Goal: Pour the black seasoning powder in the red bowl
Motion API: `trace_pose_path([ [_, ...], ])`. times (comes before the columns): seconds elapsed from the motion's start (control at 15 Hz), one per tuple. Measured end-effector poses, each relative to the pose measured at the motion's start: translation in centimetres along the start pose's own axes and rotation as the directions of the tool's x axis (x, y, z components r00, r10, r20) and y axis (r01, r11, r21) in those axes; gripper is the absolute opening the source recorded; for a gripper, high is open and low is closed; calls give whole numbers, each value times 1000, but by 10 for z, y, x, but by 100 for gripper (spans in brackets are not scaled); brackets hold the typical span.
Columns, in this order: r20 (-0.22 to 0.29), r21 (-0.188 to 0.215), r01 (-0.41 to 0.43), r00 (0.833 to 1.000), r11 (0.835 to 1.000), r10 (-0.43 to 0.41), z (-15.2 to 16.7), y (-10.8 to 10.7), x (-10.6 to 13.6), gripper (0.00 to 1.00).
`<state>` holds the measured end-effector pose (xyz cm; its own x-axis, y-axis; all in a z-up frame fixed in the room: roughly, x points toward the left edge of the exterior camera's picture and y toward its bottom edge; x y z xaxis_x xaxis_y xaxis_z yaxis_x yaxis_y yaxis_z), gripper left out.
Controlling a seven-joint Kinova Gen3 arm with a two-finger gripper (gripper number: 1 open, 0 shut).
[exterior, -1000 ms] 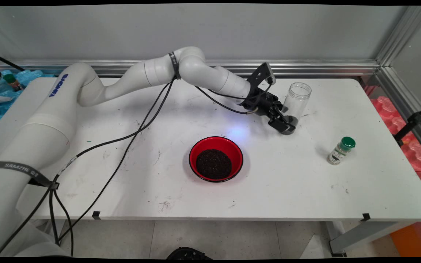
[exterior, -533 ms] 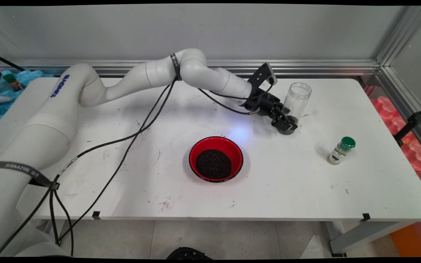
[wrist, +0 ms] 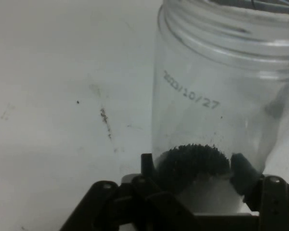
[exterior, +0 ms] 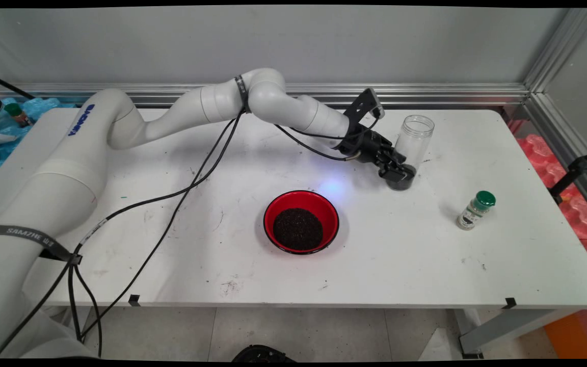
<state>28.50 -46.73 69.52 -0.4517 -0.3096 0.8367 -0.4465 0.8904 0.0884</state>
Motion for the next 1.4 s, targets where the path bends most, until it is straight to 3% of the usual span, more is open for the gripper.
trace_pose_path([
  [0.67, -27, -5, -9, 1000, 1000, 9, -17, 7, 9, 0],
  [1.4, -62, 19, -45, 997, 999, 46, -74, 9, 24, 0],
])
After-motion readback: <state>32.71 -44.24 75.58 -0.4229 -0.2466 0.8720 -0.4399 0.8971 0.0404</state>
